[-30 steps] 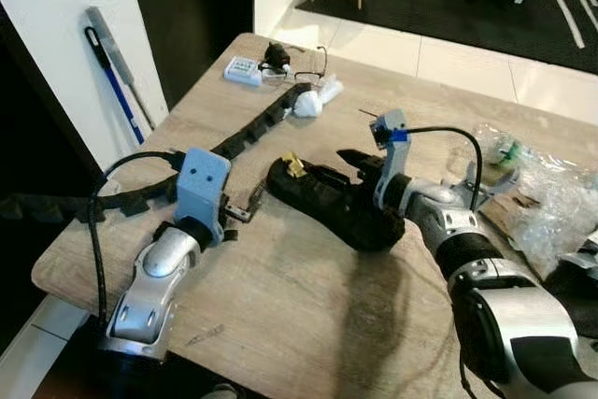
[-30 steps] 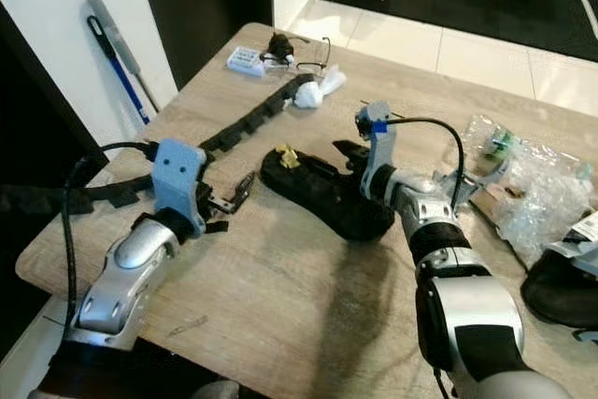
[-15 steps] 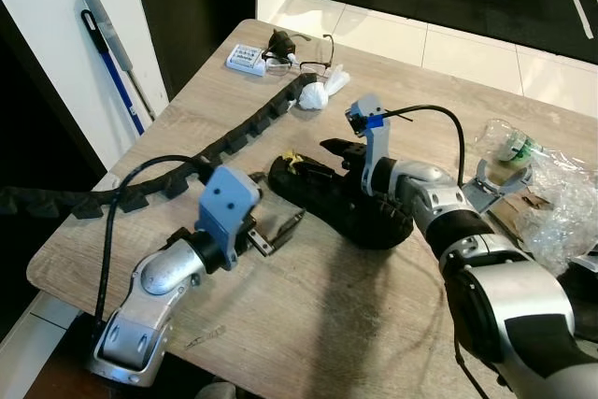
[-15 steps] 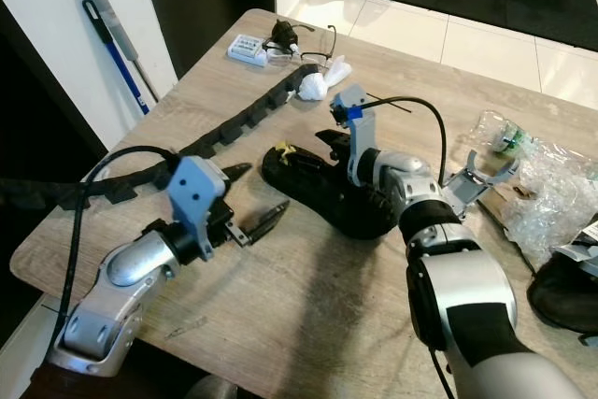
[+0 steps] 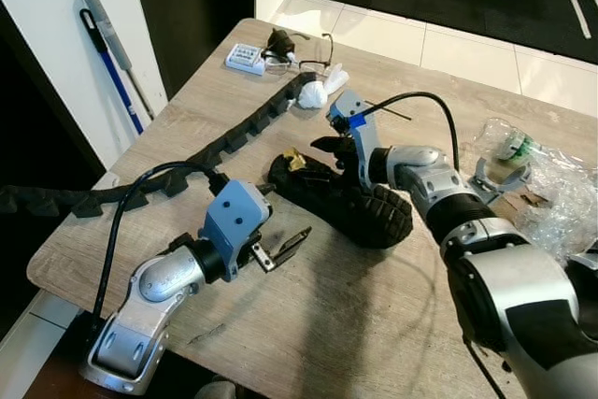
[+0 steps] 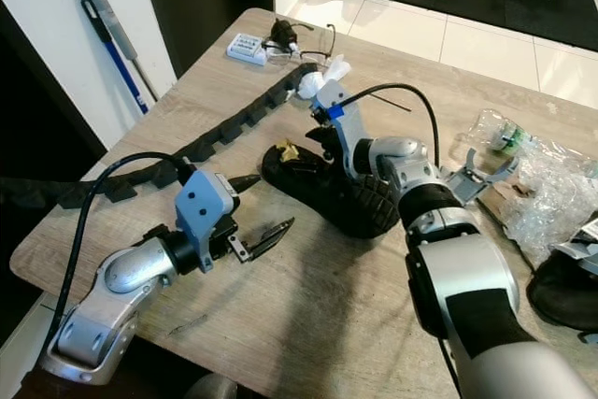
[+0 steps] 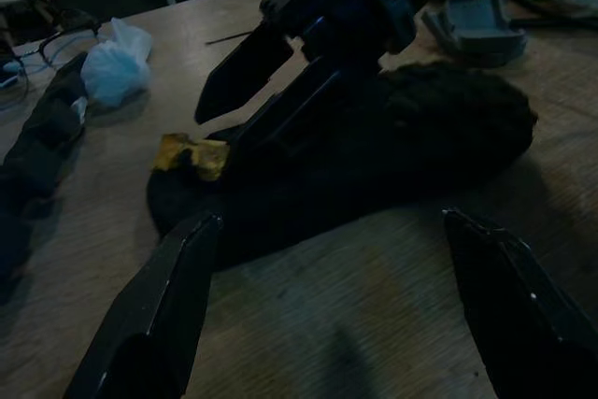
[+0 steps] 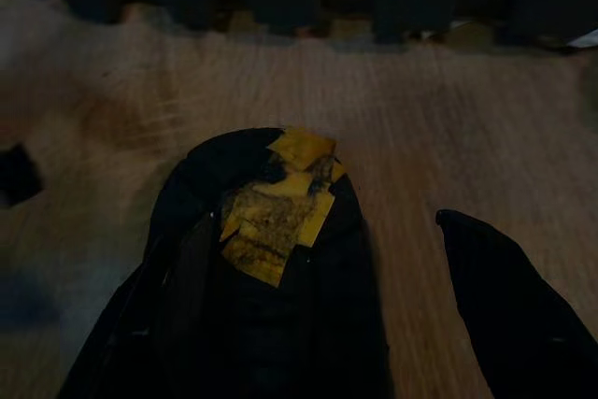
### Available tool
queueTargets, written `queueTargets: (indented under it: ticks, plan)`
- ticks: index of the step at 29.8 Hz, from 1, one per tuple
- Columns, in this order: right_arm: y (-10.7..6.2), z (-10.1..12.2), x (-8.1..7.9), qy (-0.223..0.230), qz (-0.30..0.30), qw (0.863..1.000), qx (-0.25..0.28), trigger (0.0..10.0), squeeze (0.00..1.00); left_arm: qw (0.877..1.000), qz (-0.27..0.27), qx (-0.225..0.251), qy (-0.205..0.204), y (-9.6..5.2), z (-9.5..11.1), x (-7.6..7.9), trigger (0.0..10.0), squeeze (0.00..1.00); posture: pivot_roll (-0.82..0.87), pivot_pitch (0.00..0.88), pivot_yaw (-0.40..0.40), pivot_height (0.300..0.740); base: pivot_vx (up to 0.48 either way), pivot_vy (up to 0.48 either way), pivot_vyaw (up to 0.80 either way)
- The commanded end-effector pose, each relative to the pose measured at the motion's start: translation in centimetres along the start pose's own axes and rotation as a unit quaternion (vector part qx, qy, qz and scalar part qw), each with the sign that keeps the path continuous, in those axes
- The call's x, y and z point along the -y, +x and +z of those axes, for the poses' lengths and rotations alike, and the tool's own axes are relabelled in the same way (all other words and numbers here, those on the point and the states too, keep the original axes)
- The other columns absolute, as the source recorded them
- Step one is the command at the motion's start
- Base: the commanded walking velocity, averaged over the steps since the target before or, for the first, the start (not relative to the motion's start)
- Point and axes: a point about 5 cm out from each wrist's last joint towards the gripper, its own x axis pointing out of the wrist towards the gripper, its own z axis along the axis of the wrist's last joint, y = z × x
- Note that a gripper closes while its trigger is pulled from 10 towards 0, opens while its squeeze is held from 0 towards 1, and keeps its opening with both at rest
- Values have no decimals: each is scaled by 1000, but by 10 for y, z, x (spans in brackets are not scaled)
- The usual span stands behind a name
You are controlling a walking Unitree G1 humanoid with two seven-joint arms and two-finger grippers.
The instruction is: Picking trash to rubbish bin
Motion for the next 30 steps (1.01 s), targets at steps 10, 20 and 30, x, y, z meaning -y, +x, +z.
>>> queueTargets:
  ticks: [10, 20, 30]
  plan:
    - [-14, -14, -3, 28, 83, 996, -31, 10000, 0, 1000, -23, -5, 0, 0, 0, 6, 10000, 0, 60, 260, -45, 740, 0, 0, 0]
    - [-23, 0, 6, 2, 65, 998, 4, 10000, 1000, 1000, -24, -8, 6, -1, 0, 4, 10000, 0, 61, 256, -45, 740, 0, 0, 0]
    - [-35, 4, 9, -36, 91, 995, -5, 10000, 1000, 1000, -26, -6, 7, 1, 0, 4, 10000, 0, 58, 253, -49, 740, 0, 0, 0]
